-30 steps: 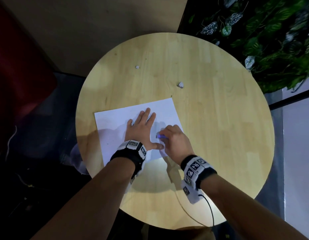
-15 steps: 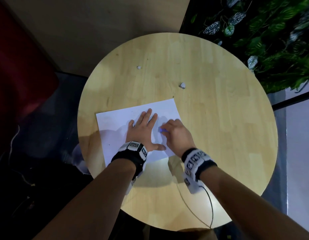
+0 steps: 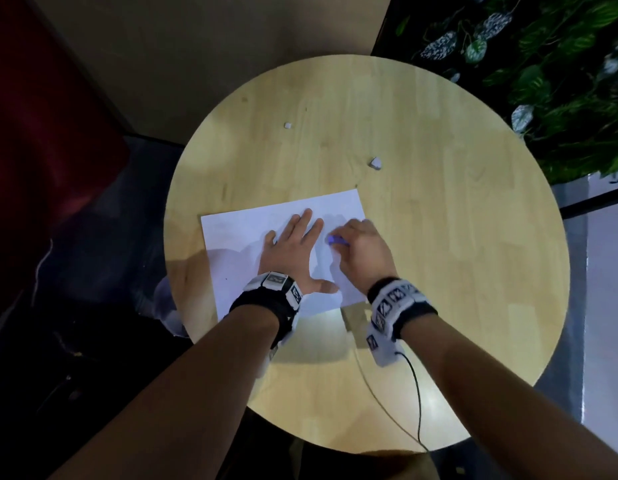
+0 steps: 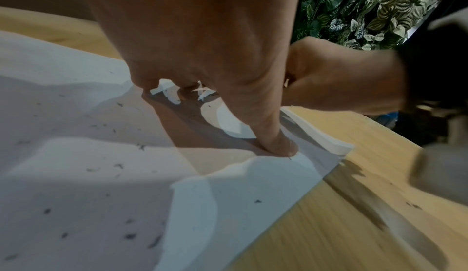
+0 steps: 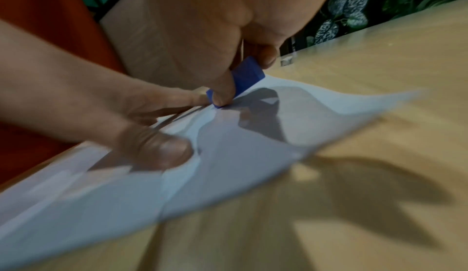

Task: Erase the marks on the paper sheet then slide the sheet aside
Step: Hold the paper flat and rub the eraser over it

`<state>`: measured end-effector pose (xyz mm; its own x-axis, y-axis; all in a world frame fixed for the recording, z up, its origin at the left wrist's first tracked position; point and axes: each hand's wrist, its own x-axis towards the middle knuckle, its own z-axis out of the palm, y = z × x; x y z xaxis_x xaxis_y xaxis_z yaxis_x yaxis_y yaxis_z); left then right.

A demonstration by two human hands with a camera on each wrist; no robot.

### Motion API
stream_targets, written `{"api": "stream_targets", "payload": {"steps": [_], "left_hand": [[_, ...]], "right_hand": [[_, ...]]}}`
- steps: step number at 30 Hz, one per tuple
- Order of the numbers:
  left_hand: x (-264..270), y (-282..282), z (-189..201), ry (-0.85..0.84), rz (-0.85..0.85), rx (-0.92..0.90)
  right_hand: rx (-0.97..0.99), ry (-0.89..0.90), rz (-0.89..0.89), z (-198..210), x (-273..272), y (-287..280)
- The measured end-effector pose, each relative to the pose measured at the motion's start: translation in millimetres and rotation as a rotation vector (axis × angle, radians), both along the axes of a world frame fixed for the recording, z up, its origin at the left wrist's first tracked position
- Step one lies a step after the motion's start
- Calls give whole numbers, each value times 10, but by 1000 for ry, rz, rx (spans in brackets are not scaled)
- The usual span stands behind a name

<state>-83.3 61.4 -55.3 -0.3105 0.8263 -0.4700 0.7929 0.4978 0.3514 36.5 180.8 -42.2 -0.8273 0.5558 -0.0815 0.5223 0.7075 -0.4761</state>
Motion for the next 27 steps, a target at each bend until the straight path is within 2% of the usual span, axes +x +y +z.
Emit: {"api": "stream_targets", "payload": {"steps": [3,8,13,15,20,25,27], "left_hand": [[9,3,5,2,2,2],[17,16,0,9,5,-13],[-4,16,5,3,-11,-16],[-3,20,10,-4,-16,-28],[24,32,16,27,-2,-28],[17,23,32,15,-6,-35],[27,26,45,21,-2,-32]], "right_hand": [[-18,4,-72,-38,-10,-9],[-49,-16,54,44,531,-385],[28,-25,-37,-4,9,49],[16,-24,-79,-38,-14,76],[-34,28,-20,35,540,-319],[14,10,-84,-37,25,79],[4,13,-112,-56,9,55]]}}
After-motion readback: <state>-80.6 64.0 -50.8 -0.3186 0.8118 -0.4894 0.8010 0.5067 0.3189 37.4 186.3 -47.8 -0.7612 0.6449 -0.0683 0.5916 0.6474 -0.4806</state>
